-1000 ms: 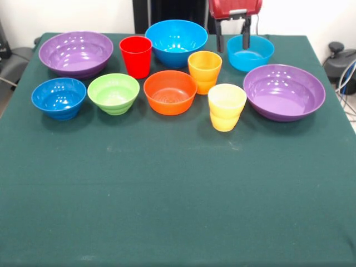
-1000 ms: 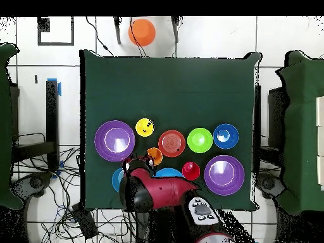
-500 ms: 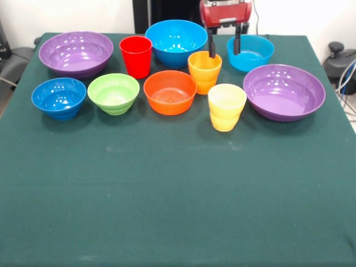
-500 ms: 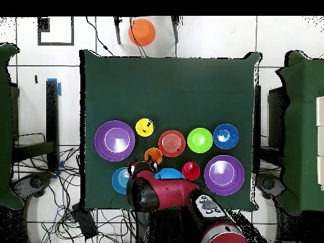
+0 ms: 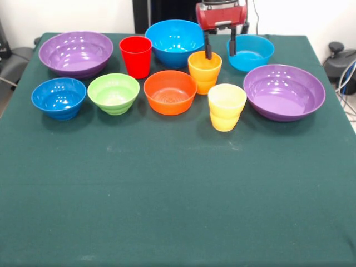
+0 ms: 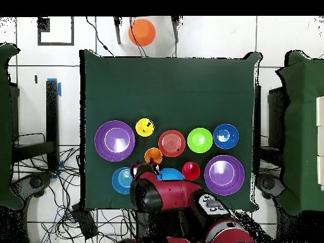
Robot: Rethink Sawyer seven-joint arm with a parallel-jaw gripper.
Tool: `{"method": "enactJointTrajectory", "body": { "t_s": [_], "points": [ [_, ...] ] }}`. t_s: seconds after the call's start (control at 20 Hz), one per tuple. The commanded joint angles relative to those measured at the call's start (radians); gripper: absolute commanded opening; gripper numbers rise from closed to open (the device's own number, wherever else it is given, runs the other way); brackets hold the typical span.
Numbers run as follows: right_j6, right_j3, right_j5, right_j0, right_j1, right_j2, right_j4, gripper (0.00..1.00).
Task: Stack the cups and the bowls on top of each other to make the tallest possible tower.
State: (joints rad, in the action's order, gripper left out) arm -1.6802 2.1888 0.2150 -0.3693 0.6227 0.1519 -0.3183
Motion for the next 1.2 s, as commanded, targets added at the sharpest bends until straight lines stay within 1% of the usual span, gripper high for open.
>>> {"method": "enactJointTrajectory", "body": {
  "t_s": [0.05, 0.15, 0.2, 0.35, 0.55, 0.7, 0.85, 1.2],
  "points": [
    [-0.112, -0.088, 0.013, -0.006, -0.042, 0.066, -0.052, 1.00],
    [-0.115, -0.092, 0.016, 0.002, -0.043, 0.059, -0.049, 1.00],
    [-0.117, -0.100, 0.014, 0.020, -0.043, 0.047, -0.038, 1.00],
    [-0.123, -0.111, 0.017, 0.044, -0.051, 0.035, -0.021, 1.00],
    [-0.139, -0.113, 0.025, 0.053, -0.055, 0.041, -0.009, 1.00],
    [-0.144, -0.113, 0.054, 0.068, -0.073, 0.023, -0.010, 1.00],
    [-0.144, -0.127, 0.060, 0.085, -0.086, 0.008, -0.004, 1.00],
    [-0.161, -0.140, 0.080, 0.102, -0.098, 0.006, 0.007, 1.00]
  ]
}}
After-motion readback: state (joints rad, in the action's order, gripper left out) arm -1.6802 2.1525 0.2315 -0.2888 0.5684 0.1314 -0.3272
